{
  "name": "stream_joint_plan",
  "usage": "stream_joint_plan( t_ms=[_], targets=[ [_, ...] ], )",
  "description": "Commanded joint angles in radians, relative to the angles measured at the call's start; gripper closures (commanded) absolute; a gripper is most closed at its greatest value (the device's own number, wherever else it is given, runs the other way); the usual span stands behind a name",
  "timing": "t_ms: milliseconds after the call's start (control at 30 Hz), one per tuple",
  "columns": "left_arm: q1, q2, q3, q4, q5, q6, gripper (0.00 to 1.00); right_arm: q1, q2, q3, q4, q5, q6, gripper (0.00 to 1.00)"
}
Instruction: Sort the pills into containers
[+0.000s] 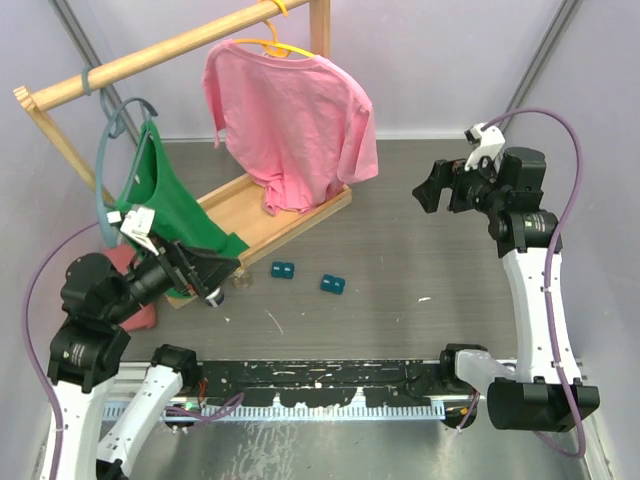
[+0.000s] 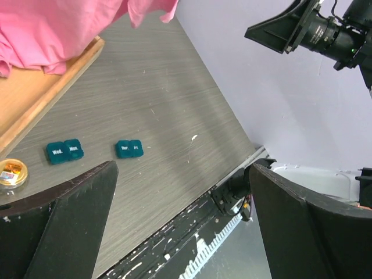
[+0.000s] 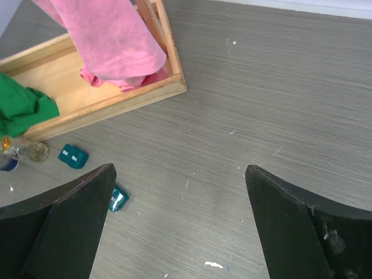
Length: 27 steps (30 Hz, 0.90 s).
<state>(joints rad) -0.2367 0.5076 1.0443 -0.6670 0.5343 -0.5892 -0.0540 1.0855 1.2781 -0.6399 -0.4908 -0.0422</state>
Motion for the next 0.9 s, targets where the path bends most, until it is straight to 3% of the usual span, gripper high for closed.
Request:
stream_joint_plan(
  t_ms=[0,167,300,467,600,767,867],
  targets=[
    [0.035,-0.061,0.037,0.004,-0.010,-0.028,0.02,-0.021,-0.049,0.072,0.009,0.006,0.080,0.00],
    [0.063,-0.117,0.001,0.049,-0.010,-0.073,0.02,-0.037,-0.081,0.064,0.030,-0.051,0.109,0.01],
    [0.076,-0.113,-0.030,0.082,0.040,-0.112,0.02,-0.033,-0.101,0.021,0.077,-0.221,0.055,0.00],
    [0.085,-0.068,-0.083,0.107,0.119,-0.106,0.02,0.089,-0.078,0.018,0.037,-0.235,-0.092,0.00],
    [0.084,-0.063,-0.136,0.127,0.158,-0.088,0.02,0.143,-0.044,-0.013,0.014,-0.343,-0.222,0.00],
    [0.044,-0.065,-0.212,0.161,0.173,-0.066,0.02,0.168,-0.030,-0.105,0.092,-0.395,-0.255,0.00],
    [-0.060,-0.051,-0.250,0.194,0.120,-0.046,0.02,0.171,-0.036,-0.184,0.154,-0.422,-0.273,0.01]
  ],
)
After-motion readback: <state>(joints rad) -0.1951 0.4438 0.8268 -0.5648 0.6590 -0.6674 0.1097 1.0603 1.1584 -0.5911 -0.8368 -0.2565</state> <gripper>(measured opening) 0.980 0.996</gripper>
